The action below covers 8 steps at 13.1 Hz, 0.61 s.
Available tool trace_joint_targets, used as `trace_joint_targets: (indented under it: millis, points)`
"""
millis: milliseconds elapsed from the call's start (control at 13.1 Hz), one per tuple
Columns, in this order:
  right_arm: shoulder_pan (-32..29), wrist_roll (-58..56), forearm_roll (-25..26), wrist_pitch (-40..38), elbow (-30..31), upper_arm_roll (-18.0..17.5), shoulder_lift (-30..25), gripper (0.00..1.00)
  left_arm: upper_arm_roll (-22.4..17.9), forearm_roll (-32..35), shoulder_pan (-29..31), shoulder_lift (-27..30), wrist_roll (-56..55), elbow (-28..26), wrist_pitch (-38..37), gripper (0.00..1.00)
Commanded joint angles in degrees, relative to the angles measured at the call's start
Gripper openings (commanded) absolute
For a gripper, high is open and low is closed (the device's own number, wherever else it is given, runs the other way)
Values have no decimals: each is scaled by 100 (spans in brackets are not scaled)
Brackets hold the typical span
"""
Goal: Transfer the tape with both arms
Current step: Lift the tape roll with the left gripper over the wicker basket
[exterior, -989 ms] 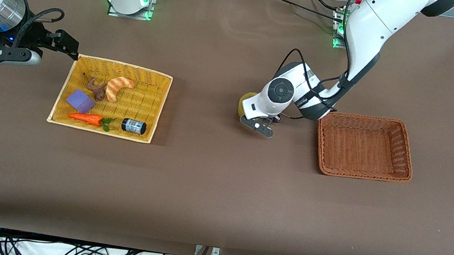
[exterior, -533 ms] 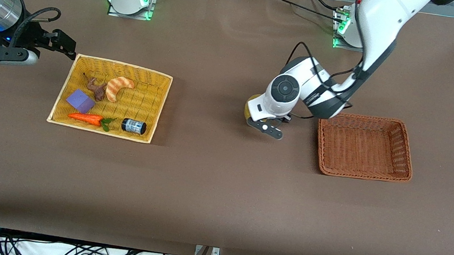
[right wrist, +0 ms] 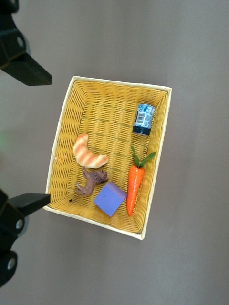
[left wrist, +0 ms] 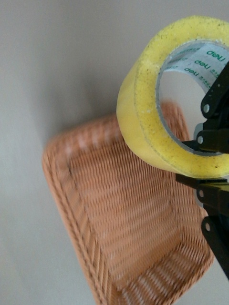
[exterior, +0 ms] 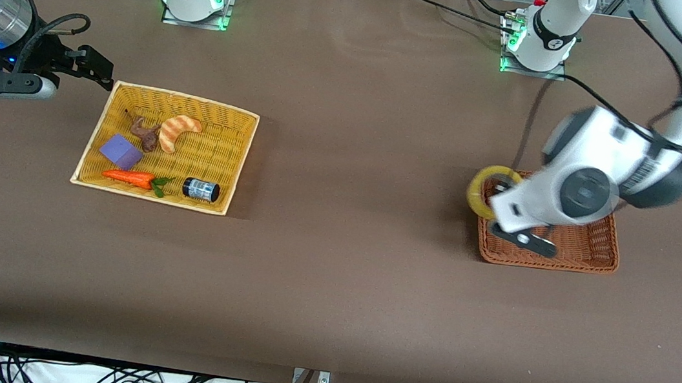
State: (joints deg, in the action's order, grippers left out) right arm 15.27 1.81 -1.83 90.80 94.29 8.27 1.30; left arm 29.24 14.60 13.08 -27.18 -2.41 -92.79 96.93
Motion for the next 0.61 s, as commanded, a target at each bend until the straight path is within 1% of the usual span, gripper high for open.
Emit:
trace_joint_targets:
  millis: [0,152,228,304,380,457,533]
  points:
    - [-68,-120,-2,-115,-121,-36,37,100,117,227,509,-164,661,-229,307,0]
    - [-68,-120,-2,-123,-121,-36,37,100,109,324,783,-217,899,-703,982,0]
    - [-68,-120,-2,-123,-121,-36,37,100,91,341,810,-243,908,-967,1334,0]
    - [-68,-120,-2,-123,-121,-36,46,100,82,498,827,-296,900,-1135,1581,0]
    - [-68,-120,-2,-115,-121,-36,37,100,82,726,888,-357,900,-1215,1697,0]
    - [-68,-120,-2,-115,-121,-36,37,100,91,781,906,-419,900,-1215,1707,0]
    - [-68,-120,-2,-115,-121,-36,37,100,91,799,907,-472,900,-1215,1724,2]
